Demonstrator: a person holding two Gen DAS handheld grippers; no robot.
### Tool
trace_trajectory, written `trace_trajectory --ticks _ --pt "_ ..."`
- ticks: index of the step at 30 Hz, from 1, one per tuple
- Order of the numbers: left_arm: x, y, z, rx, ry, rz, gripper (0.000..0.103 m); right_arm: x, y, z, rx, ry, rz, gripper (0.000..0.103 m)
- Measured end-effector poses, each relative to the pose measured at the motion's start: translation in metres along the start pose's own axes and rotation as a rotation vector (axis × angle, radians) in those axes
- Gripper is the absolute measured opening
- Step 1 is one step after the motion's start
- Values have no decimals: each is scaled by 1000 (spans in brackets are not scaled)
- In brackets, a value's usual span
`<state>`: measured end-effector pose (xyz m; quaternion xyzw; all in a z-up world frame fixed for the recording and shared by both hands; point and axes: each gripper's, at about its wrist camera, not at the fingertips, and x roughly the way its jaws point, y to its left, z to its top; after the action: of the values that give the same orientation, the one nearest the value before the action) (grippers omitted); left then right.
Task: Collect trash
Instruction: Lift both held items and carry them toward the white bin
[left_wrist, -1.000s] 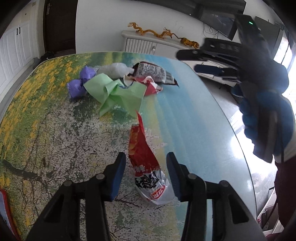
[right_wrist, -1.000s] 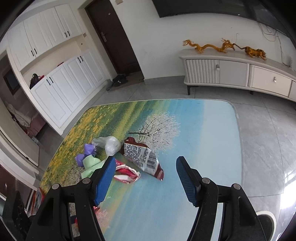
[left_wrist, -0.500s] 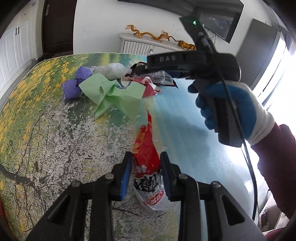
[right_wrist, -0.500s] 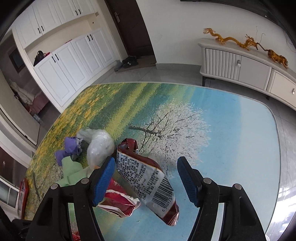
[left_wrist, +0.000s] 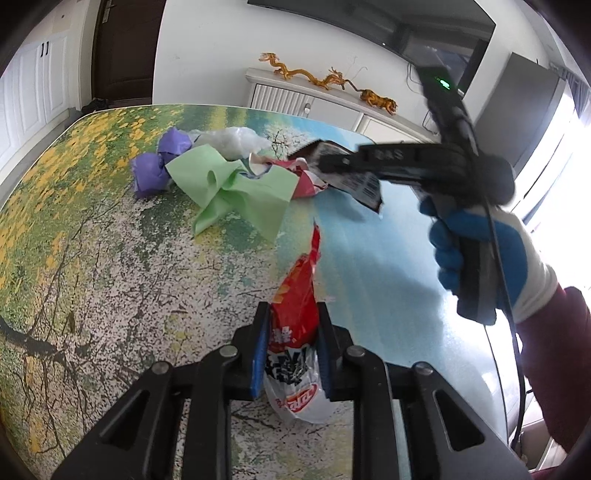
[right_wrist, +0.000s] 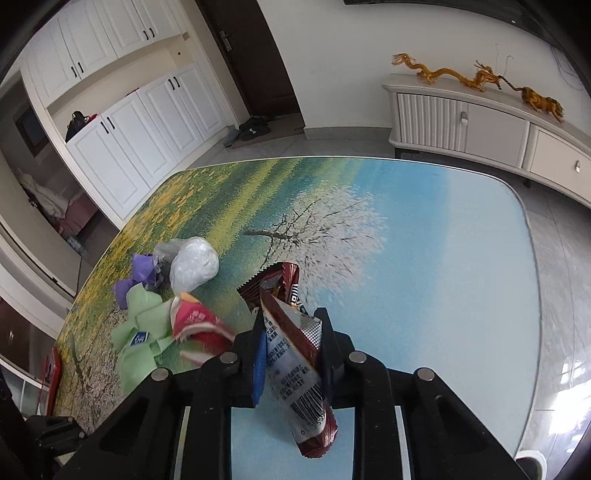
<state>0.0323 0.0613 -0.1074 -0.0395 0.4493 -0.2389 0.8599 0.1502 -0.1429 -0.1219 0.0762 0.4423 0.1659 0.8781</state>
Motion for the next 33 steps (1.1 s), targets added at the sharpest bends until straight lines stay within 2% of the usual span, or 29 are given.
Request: trace_trajectory --ticks 11,18,25,33 --pt "-31 -7 11 -5 -80 -6 21 -77 5 -24 53 -126 10 19" --pt "-68 -26 37 56 -176 13 21 -144 21 -35 62 -241 17 19" --pt "-112 -68 70 167 -287 10 21 -220 23 -42 58 -374 -18 19" --pt "-130 -135 114 291 -341 -33 21 -306 1 -54 116 -526 -95 19"
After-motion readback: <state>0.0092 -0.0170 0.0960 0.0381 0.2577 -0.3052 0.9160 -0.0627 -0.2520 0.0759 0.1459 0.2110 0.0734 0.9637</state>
